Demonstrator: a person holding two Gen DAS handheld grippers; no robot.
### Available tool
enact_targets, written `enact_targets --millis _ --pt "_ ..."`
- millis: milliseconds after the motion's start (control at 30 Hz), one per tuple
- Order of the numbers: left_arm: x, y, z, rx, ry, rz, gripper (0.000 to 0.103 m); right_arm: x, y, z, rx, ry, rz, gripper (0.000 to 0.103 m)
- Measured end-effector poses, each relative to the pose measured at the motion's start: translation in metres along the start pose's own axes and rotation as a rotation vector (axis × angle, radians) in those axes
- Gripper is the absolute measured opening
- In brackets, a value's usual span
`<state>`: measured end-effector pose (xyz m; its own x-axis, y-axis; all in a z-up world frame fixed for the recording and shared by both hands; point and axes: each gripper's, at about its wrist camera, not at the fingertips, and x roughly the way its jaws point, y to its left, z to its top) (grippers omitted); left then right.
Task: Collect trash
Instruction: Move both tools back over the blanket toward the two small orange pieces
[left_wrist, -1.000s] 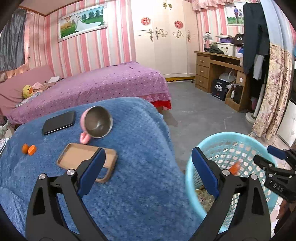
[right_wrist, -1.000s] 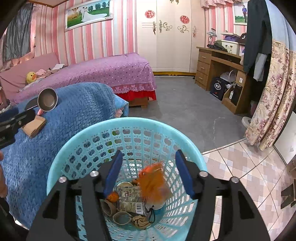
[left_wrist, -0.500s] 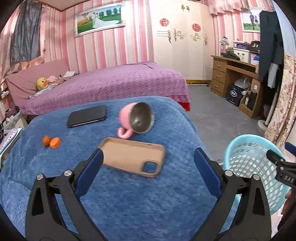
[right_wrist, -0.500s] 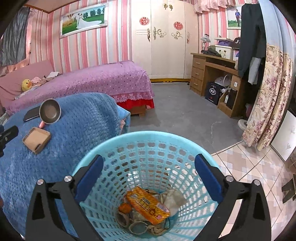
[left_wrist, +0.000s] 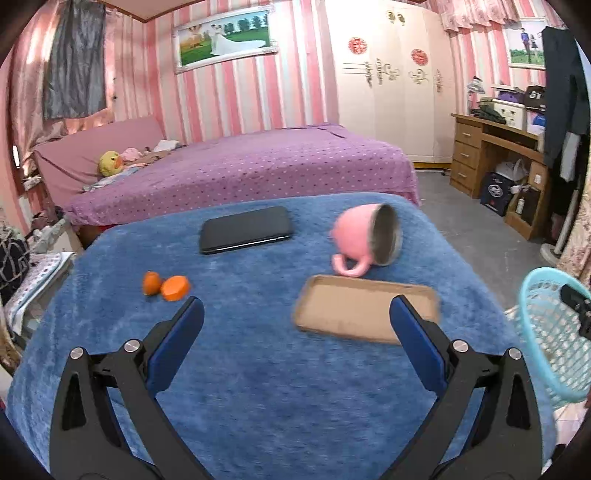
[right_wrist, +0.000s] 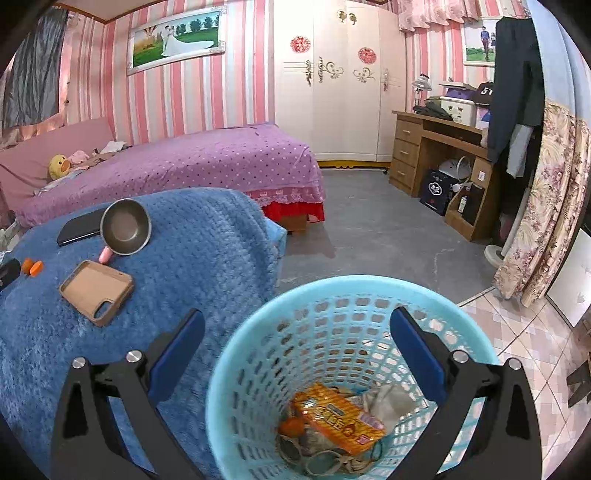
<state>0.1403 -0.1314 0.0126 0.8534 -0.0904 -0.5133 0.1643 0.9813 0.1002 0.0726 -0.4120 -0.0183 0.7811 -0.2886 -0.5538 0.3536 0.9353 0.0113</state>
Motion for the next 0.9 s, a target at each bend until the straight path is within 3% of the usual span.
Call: enact_targets --millis 567,767,900 --pt "0.029 0.123 0.001 -0.045 0.051 0.112 0.097 0.009 0.077 0.003 -0.053 0.006 0.033 0.098" --pt "0.044 0.18 -0.001 -0.111 0.079 0.177 0.097 0.013 0.118 0.016 -0.037 0.015 0.126 0.098" --pt "0.048 0.212 -0.005 -0.13 0.087 0.206 0.097 0.015 0.157 0.02 -0.077 0.003 0.143 0.098"
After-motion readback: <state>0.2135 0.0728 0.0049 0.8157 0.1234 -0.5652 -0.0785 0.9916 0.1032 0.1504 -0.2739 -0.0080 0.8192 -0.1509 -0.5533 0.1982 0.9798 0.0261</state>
